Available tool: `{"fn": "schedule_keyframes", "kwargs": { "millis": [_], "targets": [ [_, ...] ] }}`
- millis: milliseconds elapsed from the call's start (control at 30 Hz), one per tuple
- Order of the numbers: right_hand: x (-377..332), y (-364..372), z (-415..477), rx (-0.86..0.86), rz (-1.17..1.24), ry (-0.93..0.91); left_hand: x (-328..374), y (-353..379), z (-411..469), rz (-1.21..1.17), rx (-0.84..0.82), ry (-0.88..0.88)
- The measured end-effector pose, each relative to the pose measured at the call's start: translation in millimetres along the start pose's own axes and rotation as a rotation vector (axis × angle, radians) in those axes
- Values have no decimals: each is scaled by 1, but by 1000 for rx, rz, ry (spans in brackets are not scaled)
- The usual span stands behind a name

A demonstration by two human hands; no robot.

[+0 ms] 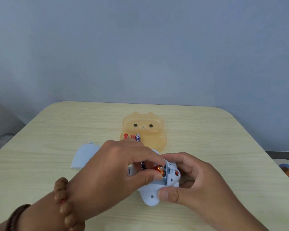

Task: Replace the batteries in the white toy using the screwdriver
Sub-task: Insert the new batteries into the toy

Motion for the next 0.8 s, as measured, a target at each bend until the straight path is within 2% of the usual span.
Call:
{"fn": "schedule_keyframes", "kwargs": {
  "millis": [167,333,667,800],
  "targets": [
    [-1,0,-1,1,-3,0,2,4,0,44,11,11],
    [-2,2,-1,1,12,15,8,10,2,160,-58,83],
    [-7,0,-3,44,-39,20,8,8,7,65,-132,-84],
    [-8,0,-4,57,-34,41,11,10,7,158,-158,-7]
  ]
}}
Point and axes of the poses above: each hand's wrist, its own z-axis towards the middle knuckle, its own y-axis out of the palm, x = y × z, the point moved 4 cm from there along z, towards the middle knuckle, and after that the axes turned 1 degree about -y, right-handed, at the moved point
